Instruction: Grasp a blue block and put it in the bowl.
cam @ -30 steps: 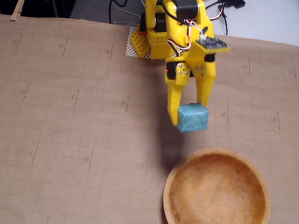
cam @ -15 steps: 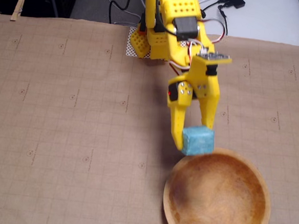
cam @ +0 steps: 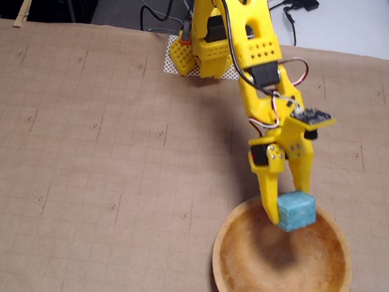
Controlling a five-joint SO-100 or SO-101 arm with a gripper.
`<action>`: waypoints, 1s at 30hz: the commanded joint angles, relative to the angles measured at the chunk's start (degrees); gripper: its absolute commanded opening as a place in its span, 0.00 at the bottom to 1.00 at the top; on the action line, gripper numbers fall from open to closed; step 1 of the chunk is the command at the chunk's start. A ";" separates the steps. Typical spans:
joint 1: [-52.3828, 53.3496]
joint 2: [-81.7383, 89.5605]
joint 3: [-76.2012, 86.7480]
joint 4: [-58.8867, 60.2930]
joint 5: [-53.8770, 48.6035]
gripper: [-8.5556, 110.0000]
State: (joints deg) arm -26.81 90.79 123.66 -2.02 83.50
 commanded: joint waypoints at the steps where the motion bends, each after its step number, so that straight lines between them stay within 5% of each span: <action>1: -0.44 -2.20 -6.77 -2.99 -0.18 0.08; 23: 2.02 -22.76 -18.02 -6.24 2.81 0.09; 30: 1.76 -22.85 -18.02 -6.24 3.08 0.24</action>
State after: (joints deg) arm -24.61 66.09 109.25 -7.47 86.31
